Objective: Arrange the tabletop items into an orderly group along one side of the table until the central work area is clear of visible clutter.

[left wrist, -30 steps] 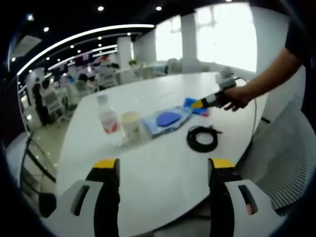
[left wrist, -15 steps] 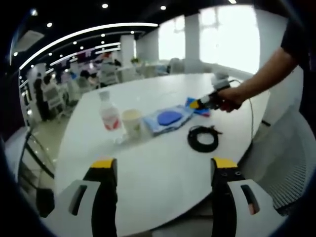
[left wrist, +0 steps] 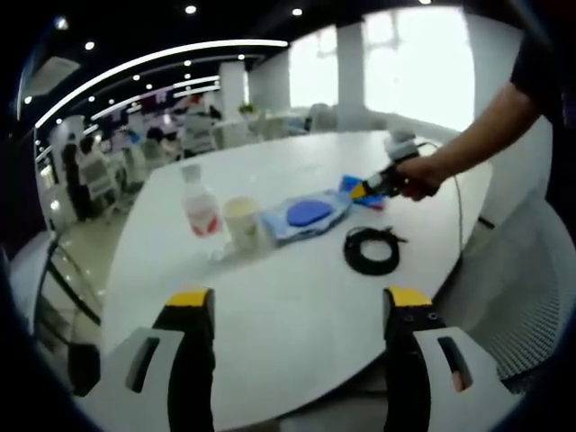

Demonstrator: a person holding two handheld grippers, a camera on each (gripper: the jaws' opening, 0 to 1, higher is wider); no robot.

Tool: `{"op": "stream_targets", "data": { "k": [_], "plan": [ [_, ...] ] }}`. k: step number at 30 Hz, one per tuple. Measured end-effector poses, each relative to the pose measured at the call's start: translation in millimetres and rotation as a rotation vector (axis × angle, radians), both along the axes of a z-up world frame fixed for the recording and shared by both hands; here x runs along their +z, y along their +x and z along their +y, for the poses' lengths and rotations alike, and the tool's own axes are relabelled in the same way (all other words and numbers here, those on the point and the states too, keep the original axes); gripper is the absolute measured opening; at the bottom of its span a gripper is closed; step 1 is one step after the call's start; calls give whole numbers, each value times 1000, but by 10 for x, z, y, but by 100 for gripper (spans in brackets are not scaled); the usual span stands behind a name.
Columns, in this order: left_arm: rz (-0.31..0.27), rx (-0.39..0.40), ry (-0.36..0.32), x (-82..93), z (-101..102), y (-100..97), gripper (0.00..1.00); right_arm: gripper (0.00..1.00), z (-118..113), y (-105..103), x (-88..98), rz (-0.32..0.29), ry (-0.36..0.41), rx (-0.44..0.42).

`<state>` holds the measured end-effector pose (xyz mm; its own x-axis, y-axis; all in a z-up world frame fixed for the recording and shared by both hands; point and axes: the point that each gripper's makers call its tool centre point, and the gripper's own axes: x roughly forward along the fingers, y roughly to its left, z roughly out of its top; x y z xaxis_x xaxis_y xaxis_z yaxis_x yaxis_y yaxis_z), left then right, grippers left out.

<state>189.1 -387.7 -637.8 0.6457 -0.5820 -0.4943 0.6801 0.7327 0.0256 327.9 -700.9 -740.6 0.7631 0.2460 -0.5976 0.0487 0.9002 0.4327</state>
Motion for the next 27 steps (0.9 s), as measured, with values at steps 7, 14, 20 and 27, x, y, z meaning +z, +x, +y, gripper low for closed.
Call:
{"op": "stream_targets", "data": {
  "k": [7,14,20,27],
  "plan": [
    [-1,-9,4,-3,-7,-14,73,1,89,-76,32,-2,7,27],
    [-1,-13,6,-5,-12,-20,73,1,116,-144,-5,17,5,35],
    [-1,-15,6,0,-22,-22,73,1,71,-157,-36,28,-10,26],
    [0,-15,9,-7,-13,-17,72,1,24,-191,-44,40,-26,33]
  ]
}}
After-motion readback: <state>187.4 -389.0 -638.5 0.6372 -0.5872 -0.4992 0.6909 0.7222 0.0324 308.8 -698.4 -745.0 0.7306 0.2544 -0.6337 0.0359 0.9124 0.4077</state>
